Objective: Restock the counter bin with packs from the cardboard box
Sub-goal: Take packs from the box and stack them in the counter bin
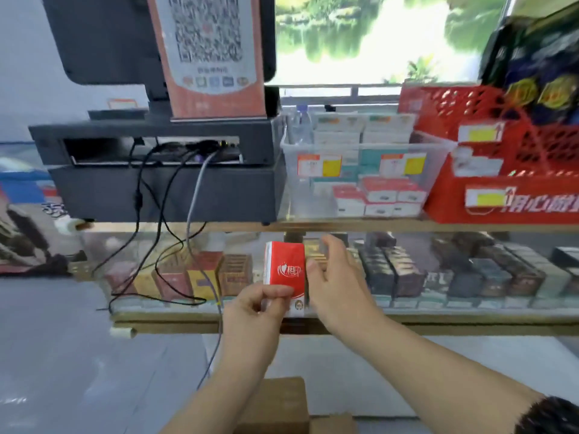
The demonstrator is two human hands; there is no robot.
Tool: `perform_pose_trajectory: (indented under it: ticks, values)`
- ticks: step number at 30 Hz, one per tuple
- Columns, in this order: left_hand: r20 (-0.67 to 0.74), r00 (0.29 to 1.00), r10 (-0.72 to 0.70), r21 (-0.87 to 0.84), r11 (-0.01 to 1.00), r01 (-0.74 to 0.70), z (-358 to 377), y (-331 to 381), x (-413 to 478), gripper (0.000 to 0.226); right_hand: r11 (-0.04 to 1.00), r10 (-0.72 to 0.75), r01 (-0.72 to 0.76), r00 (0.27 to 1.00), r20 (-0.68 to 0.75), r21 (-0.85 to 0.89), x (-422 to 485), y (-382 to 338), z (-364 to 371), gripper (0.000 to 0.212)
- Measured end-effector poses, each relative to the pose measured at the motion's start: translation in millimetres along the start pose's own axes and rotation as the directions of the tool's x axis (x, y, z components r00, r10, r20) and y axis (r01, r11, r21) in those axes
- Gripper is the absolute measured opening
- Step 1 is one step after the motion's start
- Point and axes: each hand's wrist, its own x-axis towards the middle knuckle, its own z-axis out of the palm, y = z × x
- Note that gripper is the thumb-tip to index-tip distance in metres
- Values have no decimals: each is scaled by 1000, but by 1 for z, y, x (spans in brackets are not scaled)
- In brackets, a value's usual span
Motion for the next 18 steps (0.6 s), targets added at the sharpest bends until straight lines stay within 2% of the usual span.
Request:
perform_pose_trajectory:
  ticks: [6, 11, 14, 18]
  values:
    - [13, 964, 266, 15, 964, -266, 24, 116, 49, 21, 994, -106, 111, 983, -150, 25, 49, -75, -86, 44]
    - [23, 929, 369, 18, 929, -369, 47, 187, 97, 29, 993, -111, 114, 966, -231, -2, 91, -120, -135, 47]
    - [93, 900, 425, 56, 901, -431, 56, 221, 125, 32, 990, -84, 112, 960, -265, 89, 122, -150, -157, 53]
    - [200, 856, 477, 183, 840, -511, 68, 246, 151, 34, 970, -27, 81, 972, -233, 228, 156, -177, -177, 60]
